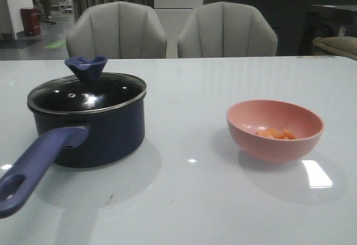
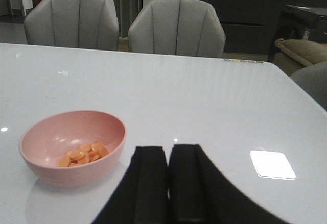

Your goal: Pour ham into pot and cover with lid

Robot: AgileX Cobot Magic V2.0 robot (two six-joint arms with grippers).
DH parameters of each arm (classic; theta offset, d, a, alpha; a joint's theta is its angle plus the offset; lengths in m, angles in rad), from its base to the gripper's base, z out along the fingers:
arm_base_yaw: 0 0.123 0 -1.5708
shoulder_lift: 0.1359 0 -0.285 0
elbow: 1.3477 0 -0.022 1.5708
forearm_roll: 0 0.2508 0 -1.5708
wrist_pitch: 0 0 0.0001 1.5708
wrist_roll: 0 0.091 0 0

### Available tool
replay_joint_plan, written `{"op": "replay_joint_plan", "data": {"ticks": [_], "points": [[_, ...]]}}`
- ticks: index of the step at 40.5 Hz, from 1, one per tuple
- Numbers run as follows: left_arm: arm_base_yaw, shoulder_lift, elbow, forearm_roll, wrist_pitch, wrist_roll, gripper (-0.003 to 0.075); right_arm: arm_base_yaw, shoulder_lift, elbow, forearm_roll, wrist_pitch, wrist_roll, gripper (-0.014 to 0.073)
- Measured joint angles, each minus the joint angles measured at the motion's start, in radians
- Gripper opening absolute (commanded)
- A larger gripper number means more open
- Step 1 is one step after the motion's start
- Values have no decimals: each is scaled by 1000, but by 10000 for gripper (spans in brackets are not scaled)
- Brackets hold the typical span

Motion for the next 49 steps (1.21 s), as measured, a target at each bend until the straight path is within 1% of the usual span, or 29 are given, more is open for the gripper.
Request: {"op": "replay_joint_plan", "data": {"ticks": [4,11,15,16,17,20,22,23,25,27,28,42,45,49], "points": [[0,55,-39,0,30,0,132,0,0,0,0,0,0,149],[0,102,-41,0,39,0,134,0,0,0,0,0,0,149],[0,111,-41,-2,50,0,152,0,0,0,0,0,0,149],[0,114,-41,-3,52,0,167,0,0,0,0,0,0,149],[0,116,-41,-3,52,0,184,0,0,0,0,0,0,149],[0,120,-41,-3,54,0,277,0,0,0,0,0,0,149],[0,120,-41,-3,54,0,360,0,0,0,0,0,1,149],[0,120,-41,-3,54,0,424,0,0,0,0,0,1,149],[0,120,-41,-3,54,0,505,0,0,0,0,0,1,149],[0,120,-41,-3,54,0,557,0,0,0,0,0,1,149],[0,120,-41,-3,54,0,568,0,0,0,0,0,1,149],[0,120,-24,-13,46,0,571,0,0,0,0,0,2,149],[0,127,-26,-15,65,0,573,0,0,0,0,0,2,149],[0,169,-66,-15,138,0,576,0,0,0,0,0,2,149]]}}
